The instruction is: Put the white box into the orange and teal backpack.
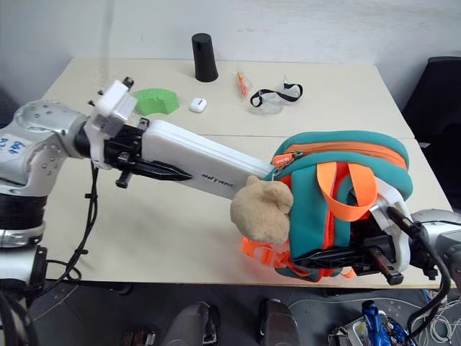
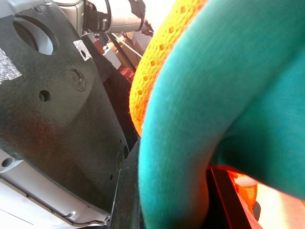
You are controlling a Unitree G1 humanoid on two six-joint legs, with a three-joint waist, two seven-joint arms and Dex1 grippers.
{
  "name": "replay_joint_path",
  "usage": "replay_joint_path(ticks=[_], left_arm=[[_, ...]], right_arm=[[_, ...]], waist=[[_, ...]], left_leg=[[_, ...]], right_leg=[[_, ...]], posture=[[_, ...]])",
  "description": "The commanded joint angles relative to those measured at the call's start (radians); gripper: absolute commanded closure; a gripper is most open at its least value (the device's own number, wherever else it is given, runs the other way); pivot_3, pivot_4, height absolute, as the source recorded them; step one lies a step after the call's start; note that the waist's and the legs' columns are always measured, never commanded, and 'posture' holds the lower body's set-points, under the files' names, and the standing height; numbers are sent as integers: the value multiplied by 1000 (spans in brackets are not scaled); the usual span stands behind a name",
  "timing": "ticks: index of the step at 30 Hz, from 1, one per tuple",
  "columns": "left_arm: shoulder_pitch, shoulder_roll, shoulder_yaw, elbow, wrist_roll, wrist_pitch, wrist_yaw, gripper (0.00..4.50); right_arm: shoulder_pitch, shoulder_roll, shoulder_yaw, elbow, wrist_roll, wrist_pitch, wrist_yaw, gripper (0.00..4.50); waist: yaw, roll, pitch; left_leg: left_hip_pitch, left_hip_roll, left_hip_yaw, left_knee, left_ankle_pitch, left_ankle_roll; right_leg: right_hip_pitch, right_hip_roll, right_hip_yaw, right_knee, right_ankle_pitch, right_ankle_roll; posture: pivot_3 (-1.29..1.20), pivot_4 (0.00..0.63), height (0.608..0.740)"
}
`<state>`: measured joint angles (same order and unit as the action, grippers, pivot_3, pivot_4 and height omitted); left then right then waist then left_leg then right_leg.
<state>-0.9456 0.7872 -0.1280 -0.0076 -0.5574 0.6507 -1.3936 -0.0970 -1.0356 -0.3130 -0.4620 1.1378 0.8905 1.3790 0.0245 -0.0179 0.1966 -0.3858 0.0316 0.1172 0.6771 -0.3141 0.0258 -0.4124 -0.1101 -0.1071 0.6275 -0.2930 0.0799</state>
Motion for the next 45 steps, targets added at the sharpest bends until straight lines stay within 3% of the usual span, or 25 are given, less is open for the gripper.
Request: replay_joint_path(ticks=[1,6,11,16,20,27,32,39,45], left_arm=[[-29,-53,-29,-9,16,-31,-7,3179],[7,-172,-43,-31,79,-68,114,3179],[34,-177,-57,-34,154,-127,148,3179],[32,-227,-14,-57,120,-95,220,3179],[50,-183,-16,-97,118,-88,184,3179],[37,-54,89,-78,26,-18,109,3179],[-4,-60,157,-58,-64,83,138,3179],[48,-143,81,-103,-40,68,164,3179],[102,-85,-14,-133,20,8,80,3179]], right_arm=[[1,8,12,-8,-10,-19,3,4490],[3,4,14,-26,-12,-28,13,4490],[10,0,6,-46,1,-24,19,4490],[18,-5,7,-48,-8,-29,32,4490],[15,-8,12,-41,-14,-33,37,4490],[18,-8,19,-26,-36,-49,49,4490],[24,-5,24,-25,-46,-55,55,4490],[-2,-12,43,-15,-50,-54,57,4490],[-11,-13,44,-8,-57,-54,57,4490]], waist=[[0,0,0],[5,0,0],[4,0,0],[5,0,0],[2,0,0],[-3,0,0],[-1,0,0],[0,0,0],[-8,0,0]], left_leg=[[-1,0,0,2,0,1],[-2,-1,-1,5,-2,4],[-3,-2,0,6,-3,6],[-3,-2,-1,6,-2,6],[-3,-2,-1,6,-2,6],[-2,-1,0,6,-3,5],[-3,-1,0,6,-3,5],[-3,-2,0,6,-2,6],[-2,0,1,6,-3,5]], right_leg=[[0,0,0,0,0,0],[1,-2,0,-1,2,4],[1,-4,0,-3,3,6],[2,-5,0,-3,4,6],[2,-5,0,-3,4,7],[2,-4,1,-3,4,7],[2,-4,1,-3,4,7],[2,-4,1,-2,4,7],[1,-3,2,-2,4,6]], posture=[[0,150,740],[0,150,740],[0,150,740],[0,150,740],[0,150,740],[0,150,740],[0,150,740],[0,150,740],[0,150,740]])
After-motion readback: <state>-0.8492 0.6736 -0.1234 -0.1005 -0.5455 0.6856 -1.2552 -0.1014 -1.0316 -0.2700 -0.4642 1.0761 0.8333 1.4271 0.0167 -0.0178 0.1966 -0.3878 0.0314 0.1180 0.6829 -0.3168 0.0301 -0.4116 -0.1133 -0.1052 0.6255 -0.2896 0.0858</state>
